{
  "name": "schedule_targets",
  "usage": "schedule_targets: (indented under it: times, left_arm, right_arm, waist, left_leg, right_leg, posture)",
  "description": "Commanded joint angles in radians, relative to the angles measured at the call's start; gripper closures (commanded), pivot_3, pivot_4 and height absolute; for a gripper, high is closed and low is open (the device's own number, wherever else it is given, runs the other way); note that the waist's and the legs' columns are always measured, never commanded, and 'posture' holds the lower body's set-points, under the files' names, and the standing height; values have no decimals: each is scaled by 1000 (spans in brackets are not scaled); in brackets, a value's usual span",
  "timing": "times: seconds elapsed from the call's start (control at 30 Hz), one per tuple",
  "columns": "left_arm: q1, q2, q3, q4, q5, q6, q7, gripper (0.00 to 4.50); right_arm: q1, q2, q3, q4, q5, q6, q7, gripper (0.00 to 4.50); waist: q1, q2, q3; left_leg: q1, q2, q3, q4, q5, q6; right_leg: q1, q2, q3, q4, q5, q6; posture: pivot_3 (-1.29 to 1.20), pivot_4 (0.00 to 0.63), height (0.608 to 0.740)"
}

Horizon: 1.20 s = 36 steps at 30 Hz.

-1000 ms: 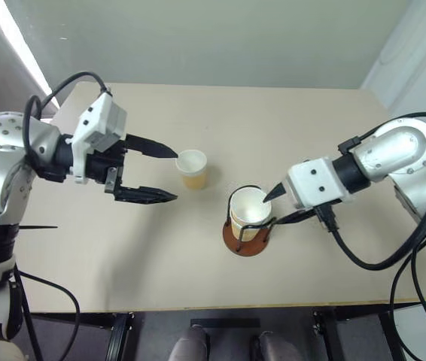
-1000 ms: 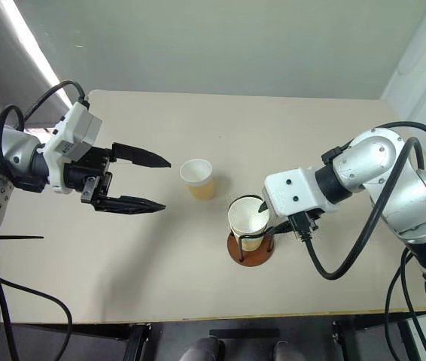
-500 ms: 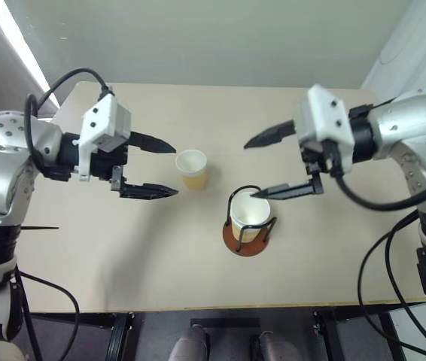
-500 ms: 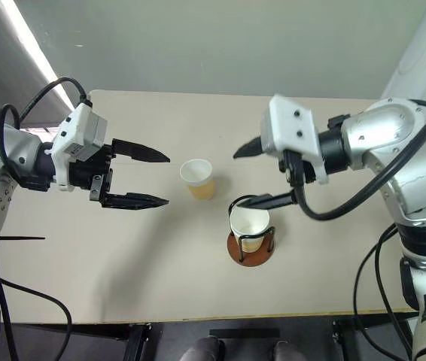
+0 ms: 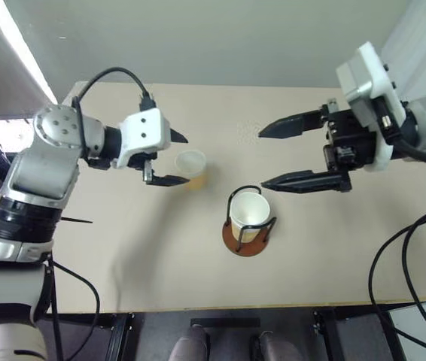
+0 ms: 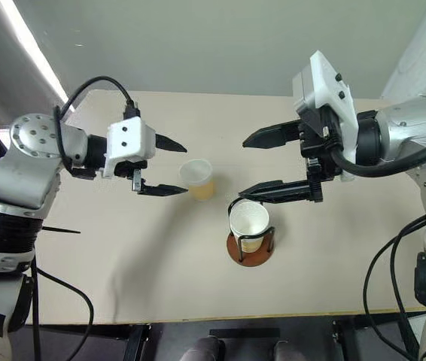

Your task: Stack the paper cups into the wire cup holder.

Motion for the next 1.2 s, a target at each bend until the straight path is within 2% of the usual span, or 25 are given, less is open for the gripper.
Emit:
schedule_targets:
  times: [0.03,0.5,1.0,1.2]
  left_arm:
    - [-23,14,-24,22,96,-64,19,0]
    - [-89,-70,-93,165,299,-237,90,0]
    - [-170,-167,-149,336,422,-362,135,0]
    - [-178,-187,-145,379,424,-378,120,0]
  right_arm:
    - [-1,-41,-42,-20,42,9,-2,402]
    - [15,-102,-38,-10,94,0,-16,402]
    - [20,-113,-26,1,91,-12,-23,402]
    - [9,-112,-29,22,87,-20,-23,402]
  waist:
    - [0,0,0]
    - [3,0,0]
    - [4,0,0]
    - [4,0,0]
  left_leg:
    - [0,0,0,0,0,0]
    - [-3,0,0,1,0,0]
    - [-4,0,0,3,0,0]
    - [-5,0,0,2,0,0]
  right_leg:
    - [0,0,0,0,0,0]
    - [-3,0,0,1,0,0]
    - [-4,0,0,1,0,0]
    - [-5,0,0,2,0,0]
  posture:
    - [0,150,740]
    - [0,150,740]
    - [0,150,740]
    - [0,150,740]
